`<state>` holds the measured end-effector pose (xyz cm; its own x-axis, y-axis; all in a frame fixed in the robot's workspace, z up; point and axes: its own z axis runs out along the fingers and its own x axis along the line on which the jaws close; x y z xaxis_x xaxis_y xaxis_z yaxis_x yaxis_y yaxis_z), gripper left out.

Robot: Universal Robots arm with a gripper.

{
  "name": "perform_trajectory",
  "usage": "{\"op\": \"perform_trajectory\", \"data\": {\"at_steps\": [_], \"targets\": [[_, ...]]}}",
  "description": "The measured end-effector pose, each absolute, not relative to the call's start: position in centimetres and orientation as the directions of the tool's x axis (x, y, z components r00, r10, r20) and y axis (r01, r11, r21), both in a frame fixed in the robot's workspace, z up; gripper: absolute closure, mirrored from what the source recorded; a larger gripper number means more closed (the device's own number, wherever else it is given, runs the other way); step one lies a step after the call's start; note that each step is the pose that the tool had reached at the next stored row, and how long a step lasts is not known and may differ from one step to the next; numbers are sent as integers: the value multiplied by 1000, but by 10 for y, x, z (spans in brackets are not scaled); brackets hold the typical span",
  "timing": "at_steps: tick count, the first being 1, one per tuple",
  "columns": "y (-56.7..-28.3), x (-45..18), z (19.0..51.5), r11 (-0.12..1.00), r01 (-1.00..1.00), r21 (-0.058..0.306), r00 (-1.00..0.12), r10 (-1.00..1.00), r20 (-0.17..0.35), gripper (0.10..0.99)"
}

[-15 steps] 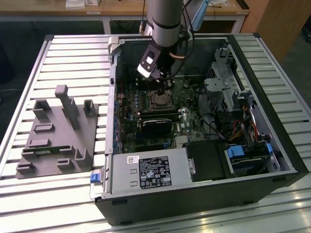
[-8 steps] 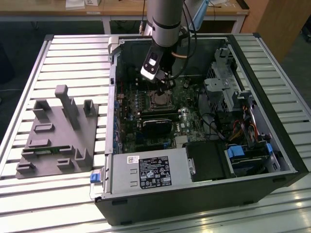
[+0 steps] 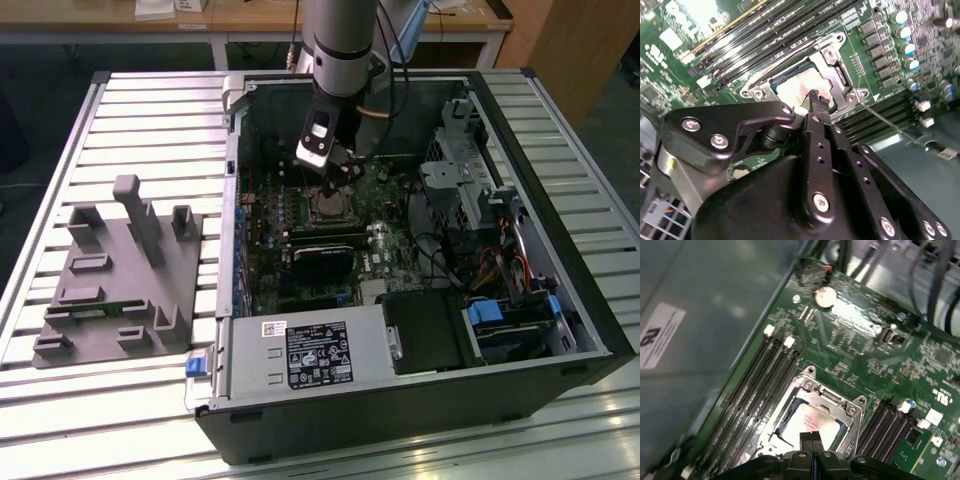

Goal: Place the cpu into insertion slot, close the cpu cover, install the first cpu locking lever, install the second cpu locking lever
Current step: 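Close the cpu cover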

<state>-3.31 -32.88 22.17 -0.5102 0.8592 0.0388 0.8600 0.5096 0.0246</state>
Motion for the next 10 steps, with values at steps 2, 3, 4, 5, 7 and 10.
{"op": "perform_trajectory", "data": {"at_steps": [2, 3, 4, 5, 7, 10], "targets": [[-329, -33, 222, 540, 841, 24, -541, 840, 38, 980], [-329, -33, 222, 555, 831, 24, -556, 830, 38, 980], [-329, -33, 222, 570, 821, 24, -571, 820, 38, 980], [-329, -33, 222, 585, 810, 24, -586, 810, 38, 980], [-329, -33, 222, 614, 789, 24, -615, 788, 38, 980], [-329, -33, 222, 656, 755, 24, -656, 754, 37, 980]]}}
